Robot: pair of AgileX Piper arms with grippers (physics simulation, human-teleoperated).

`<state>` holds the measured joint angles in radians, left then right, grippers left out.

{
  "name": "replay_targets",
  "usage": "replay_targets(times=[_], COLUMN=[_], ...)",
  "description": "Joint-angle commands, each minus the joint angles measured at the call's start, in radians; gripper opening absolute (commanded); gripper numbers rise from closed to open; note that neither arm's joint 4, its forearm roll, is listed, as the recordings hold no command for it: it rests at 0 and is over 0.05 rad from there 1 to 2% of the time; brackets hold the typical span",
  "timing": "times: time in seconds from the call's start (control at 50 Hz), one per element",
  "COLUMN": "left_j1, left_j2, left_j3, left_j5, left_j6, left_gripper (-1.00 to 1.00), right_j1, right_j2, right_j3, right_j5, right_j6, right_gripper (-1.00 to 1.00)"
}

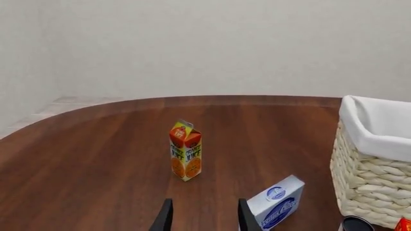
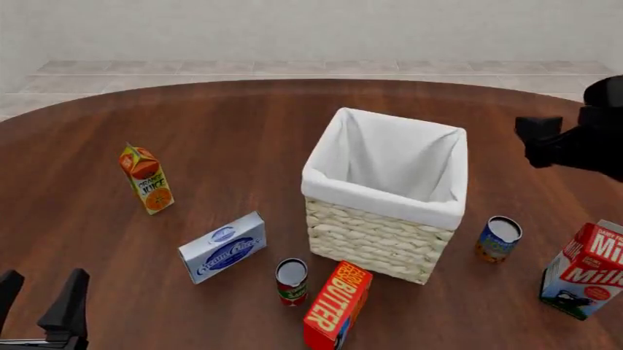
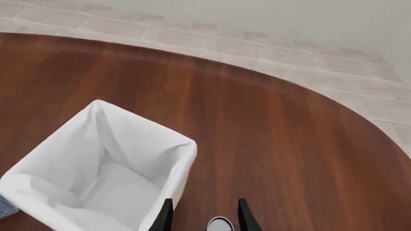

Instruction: Pick up the alphabet soup and the tomato sauce, and put them in the basket.

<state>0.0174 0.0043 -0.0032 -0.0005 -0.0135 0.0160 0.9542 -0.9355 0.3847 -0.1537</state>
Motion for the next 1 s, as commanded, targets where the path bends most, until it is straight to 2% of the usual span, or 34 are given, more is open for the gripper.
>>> replay_targets(times=[0.02, 0.14, 0.24, 0.3, 0.44, 0.72, 1.0], left_j1=[0.003, 0.005, 0.005, 0.005, 0.005, 0.008, 0.010], left_j2=[0.003, -0.001, -0.003, -0.003, -0.003, 0.000, -0.001], left_j3=[0.001, 0.001, 0.002, 0.001, 0.002, 0.001, 0.001], left_j5=[-0.001, 0.003, 0.008, 0.008, 0.009, 0.007, 0.004], left_j6=[0.003, 0.002, 0.000, -0.001, -0.002, -0.010, -0.018], left_gripper=[1.00, 1.00, 1.00, 1.00, 1.00, 1.00, 1.00], right_j1=[0.008, -0.005, -0.004, -0.020, -0.047, -0.105, -0.121], right_j2=[0.112, 0.138, 0.190, 0.189, 0.224, 0.268, 0.300], right_j3=[-0.094, -0.110, -0.134, -0.129, -0.133, -0.135, -0.120], right_j5=[0.076, 0.105, 0.157, 0.156, 0.187, 0.219, 0.219], right_j6=[0.016, -0.009, 0.048, 0.021, 0.039, 0.014, -0.005], right_gripper=[1.00, 1.00, 1.00, 1.00, 1.00, 1.00, 1.00])
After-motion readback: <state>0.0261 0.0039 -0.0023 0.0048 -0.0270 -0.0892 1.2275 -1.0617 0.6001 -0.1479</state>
